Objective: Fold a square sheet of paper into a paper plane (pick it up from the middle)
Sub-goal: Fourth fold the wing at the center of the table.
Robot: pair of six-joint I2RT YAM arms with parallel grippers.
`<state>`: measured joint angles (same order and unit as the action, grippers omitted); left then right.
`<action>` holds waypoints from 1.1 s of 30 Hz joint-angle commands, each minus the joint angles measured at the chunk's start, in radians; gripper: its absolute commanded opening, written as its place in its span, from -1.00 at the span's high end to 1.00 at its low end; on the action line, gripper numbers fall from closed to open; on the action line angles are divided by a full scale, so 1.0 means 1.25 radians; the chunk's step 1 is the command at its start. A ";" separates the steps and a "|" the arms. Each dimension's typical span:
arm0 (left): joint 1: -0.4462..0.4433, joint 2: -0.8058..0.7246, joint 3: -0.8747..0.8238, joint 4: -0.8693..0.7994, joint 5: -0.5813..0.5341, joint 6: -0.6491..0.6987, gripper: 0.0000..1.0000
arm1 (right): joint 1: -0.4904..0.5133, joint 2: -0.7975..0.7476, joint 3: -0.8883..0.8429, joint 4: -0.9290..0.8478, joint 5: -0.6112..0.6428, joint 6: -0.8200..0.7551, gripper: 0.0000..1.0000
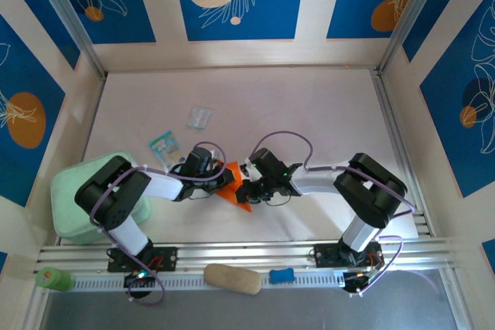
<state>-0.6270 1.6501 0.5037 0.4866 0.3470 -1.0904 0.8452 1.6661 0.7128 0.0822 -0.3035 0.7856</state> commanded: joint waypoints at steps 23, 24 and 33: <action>0.019 0.024 -0.046 -0.035 -0.023 0.002 1.00 | 0.004 -0.092 -0.234 0.064 0.007 0.077 0.87; 0.020 0.025 -0.045 -0.036 -0.024 0.004 1.00 | 0.006 -0.102 -0.241 0.056 0.010 0.080 0.87; 0.022 0.031 -0.045 -0.028 -0.014 0.003 1.00 | 0.002 -0.239 -0.204 -0.079 0.058 0.047 0.87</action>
<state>-0.6163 1.6524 0.4782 0.5354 0.3668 -1.0939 0.8471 1.4059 0.4191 0.0929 -0.2493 0.8677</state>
